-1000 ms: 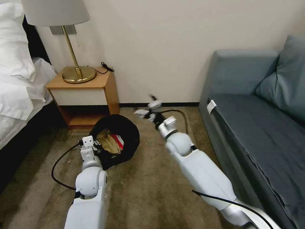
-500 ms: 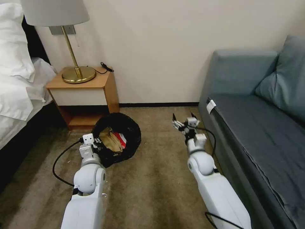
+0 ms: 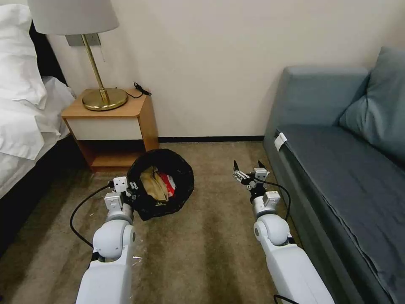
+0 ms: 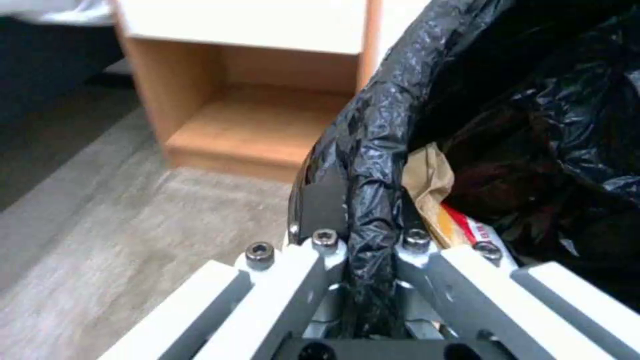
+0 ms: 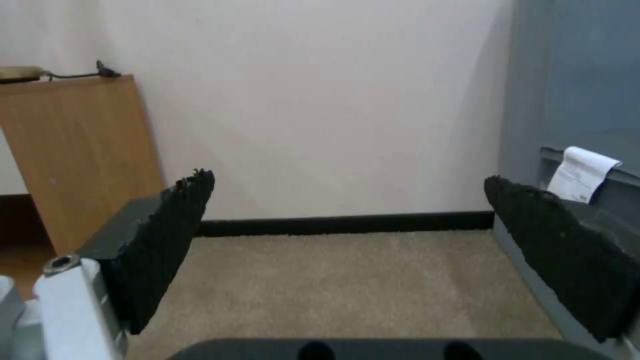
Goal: Pick up the trash bin, then pick up the garbage on the floor and place it into the trash bin.
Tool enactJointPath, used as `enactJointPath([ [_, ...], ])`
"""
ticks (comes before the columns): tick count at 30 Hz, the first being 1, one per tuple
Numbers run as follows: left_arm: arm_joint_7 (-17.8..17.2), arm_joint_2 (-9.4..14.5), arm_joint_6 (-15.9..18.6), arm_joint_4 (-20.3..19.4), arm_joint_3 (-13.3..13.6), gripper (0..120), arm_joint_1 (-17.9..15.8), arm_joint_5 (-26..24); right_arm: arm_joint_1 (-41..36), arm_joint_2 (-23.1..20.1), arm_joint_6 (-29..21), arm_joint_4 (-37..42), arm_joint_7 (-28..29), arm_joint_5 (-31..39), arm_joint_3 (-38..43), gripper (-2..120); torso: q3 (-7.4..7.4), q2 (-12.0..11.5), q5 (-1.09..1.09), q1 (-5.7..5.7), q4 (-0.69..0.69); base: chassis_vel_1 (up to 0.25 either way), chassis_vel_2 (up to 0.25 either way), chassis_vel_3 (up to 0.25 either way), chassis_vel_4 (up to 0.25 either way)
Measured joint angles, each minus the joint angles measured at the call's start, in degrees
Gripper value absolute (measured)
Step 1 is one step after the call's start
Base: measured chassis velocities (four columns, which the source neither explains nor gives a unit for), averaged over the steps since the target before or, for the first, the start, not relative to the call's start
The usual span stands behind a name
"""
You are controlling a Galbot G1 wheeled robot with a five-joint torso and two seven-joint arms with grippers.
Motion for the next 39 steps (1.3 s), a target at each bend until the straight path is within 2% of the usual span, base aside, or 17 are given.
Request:
enactJointPath([
  [2, -5.0, -0.31, 1.76, 0.19, -0.33, 2, -0.72, -3.06, -0.24, 0.03, 0.36, -0.03, -0.19, -0.18, 0.21, 100, 0.0, 0.0, 0.0, 0.0, 0.01, 0.0, 0.0, 0.0, 0.0],
  [3, -5.0, -0.31, 1.76, 0.19, -0.33, 2, -0.72, -3.06, -0.24, 0.03, 0.36, -0.03, -0.19, -0.18, 0.21, 100, 0.0, 0.0, 0.0, 0.0, 0.01, 0.0, 0.0, 0.0, 0.0],
  [5, -8.29, -0.48, 2.76, 0.88, -0.74, 2, -1.63, -6.4, -0.51, 0.03, 0.69, -0.04, -0.57, -0.23, 0.37, 100, 0.0, 0.0, 0.01, 0.0, 0.01, 0.0, 0.0, 0.0, 0.0],
  [6, -8.29, -0.48, 2.76, 0.88, -0.74, 2, -1.63, -6.4, -0.51, 0.03, 0.69, -0.04, -0.57, -0.23, 0.37, 100, 0.0, 0.0, 0.01, 0.0, 0.01, 0.0, 0.0, 0.0, 0.0],
  [8, -11.77, -0.57, 3.84, 2.25, -1.37, 2, -2.98, -10.87, -0.99, 0.01, 1.15, -0.03, -1.15, -0.32, 0.69, 100, 0.0, 0.0, 0.0, 0.0, 0.0, 0.0, 0.0, 0.0, 0.0],
  [10, -12.62, -0.55, 4.28, 2.59, -1.6, 2, -3.42, -12.68, -1.21, -0.02, 1.29, -0.02, -1.42, -0.34, 0.84, 100, 0.0, 0.0, 0.0, 0.0, 0.01, 0.0, 0.0, 0.0, 0.0],
  [12, -13.66, -0.3, 5.68, 3.17, -1.79, 2, -4.49, -17.41, -1.76, -0.11, 1.69, 0.05, -1.98, -0.39, 1.24, 100, 0.0, 0.0, 0.0, 0.0, 0.0, 0.0, 0.0, 0.0, 0.0],
  [13, -13.66, -0.3, 5.68, 3.17, -1.79, 2, -4.49, -17.41, -1.76, -0.11, 1.69, 0.05, -1.98, -0.39, 1.24, 100, 0.0, 0.0, 0.0, 0.0, 0.0, 0.0, 0.0, 0.0, 0.0],
  [15, -14.22, -0.22, 6.33, 4.38, -2.23, 2, -5.78, -22.47, -2.17, -0.09, 2.06, 0.07, -2.28, -0.42, 1.55, 100, 0.0, 0.0, 0.0, 0.0, 0.0, 0.0, 0.0, 0.0, 0.0],
  [16, -14.22, -0.22, 6.33, 4.38, -2.23, 2, -5.78, -22.47, -2.17, -0.09, 2.06, 0.07, -2.28, -0.42, 1.55, 100, 0.0, 0.0, 0.0, 0.0, 0.0, 0.0, 0.0, 0.0, 0.0],
  [18, -15.52, -0.17, 6.39, 6.68, -2.87, 2, -7.42, -26.44, -2.7, -0.04, 2.32, 0.17, -2.59, -0.49, 1.74, 100, 0.0, 0.0, 0.01, 0.0, -0.01, 0.0, 0.0, 0.0, 0.0],
  [21, -17.3, -0.28, 5.89, 8.61, -3.55, 2, -8.56, -27.86, -3.18, 0.0, 2.56, 0.3, -2.82, -0.53, 2.01, 100, 0.0, 0.0, 0.0, 0.0, 0.0, 0.0, 0.0, 0.0, 0.0],
  [23, -20.69, -0.4, 4.1, 10.88, -4.31, 2, -10.13, -28.99, -3.55, -0.15, 2.9, 0.3, -3.14, -0.54, 2.25, 100, 0.0, 0.0, 0.0, 0.0, 0.0, 0.0, 0.0, 0.0, 0.0],
  [27, -25.04, -0.22, 2.27, 13.67, -5.09, 2, -12.44, -30.92, -3.81, -0.77, 3.38, 0.14, -3.86, -0.64, 2.86, 100, 0.0, 0.0, 0.0, 0.0, 0.0, 0.0, 0.0, 0.0, 0.0],
  [34, -27.47, 0.02, 1.36, 16.79, -5.94, 2, -15.31, -33.17, -4.14, -0.69, 3.94, -0.07, -4.55, -0.47, 3.94, 100, 0.0, 0.0, 0.01, 0.0, 0.0, 0.0, 0.0, 0.0, 0.0],
  [37, -28.13, -0.16, 0.07, 19.93, -7.83, 2, -17.82, -34.29, -5.29, -0.84, 4.54, -0.01, -6.13, -0.55, 4.76, 100, 0.0, 0.0, 0.02, 0.0, 0.0, 0.0, 0.0, 0.0, 0.0],
  [39, -28.29, -0.06, -0.13, 20.64, -8.01, 2, -18.27, -34.74, -5.65, -0.84, 4.79, 0.06, -6.6, -0.65, 5.02, 100, 0.0, 0.0, 0.02, 0.0, 0.0, 0.0, 0.0, 0.0, 0.0],
])
